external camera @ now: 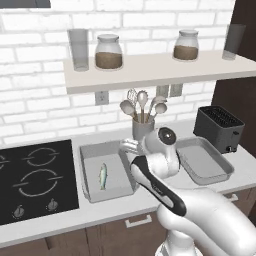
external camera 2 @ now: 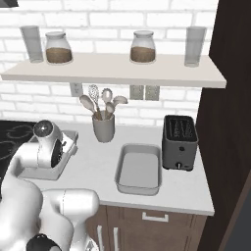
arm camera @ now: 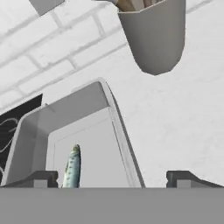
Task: Place one sweet potato and one fish in each tupperware on the nearby counter, to pack two identical lunches.
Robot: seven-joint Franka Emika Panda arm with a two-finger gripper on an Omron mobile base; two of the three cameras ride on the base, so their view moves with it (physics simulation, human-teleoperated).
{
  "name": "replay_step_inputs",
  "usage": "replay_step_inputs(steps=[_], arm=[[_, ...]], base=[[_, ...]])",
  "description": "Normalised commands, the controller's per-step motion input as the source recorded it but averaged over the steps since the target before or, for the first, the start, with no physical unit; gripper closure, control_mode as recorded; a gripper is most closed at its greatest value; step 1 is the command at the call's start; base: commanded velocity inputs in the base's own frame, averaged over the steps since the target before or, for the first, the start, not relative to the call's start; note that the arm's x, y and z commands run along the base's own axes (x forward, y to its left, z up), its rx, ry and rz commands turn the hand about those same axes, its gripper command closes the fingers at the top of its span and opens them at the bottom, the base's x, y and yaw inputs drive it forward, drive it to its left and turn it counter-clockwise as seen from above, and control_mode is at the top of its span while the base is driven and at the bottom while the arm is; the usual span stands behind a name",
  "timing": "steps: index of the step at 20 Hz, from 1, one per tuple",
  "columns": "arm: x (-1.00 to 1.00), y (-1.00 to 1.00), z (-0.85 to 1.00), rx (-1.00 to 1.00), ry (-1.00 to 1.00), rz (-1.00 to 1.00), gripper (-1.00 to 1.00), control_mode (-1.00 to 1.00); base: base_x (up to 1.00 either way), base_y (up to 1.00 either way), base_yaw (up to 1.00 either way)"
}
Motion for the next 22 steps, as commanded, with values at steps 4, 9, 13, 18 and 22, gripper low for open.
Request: replay_step_inputs(steps=[4, 9, 13, 18, 22], arm=[[-0.46, -0.93, 0.96, -0.15, 0.06, 0.06, -1.0, -1.0], [-0.19, -0.83, 0.92, -0.32, 0.19, 0.02, -1.0, -1.0], [-0.62, -0.12, 0.46, -0.21, 0.05, 0.03, -1.0, -1.0], [-1.0, -0.06, 0.07, -0.03, -0.16, 0.0, -1.0, -1.0], [-1.0, -0.03, 0.05, 0.0, -0.21, 0.0, -1.0, -1.0]], base=[[0.0, 0.0, 0.0], [0.0, 0.0, 0.0], [0.0, 0.0, 0.0], [0.0, 0.0, 0.0], [0.0, 0.0, 0.0]])
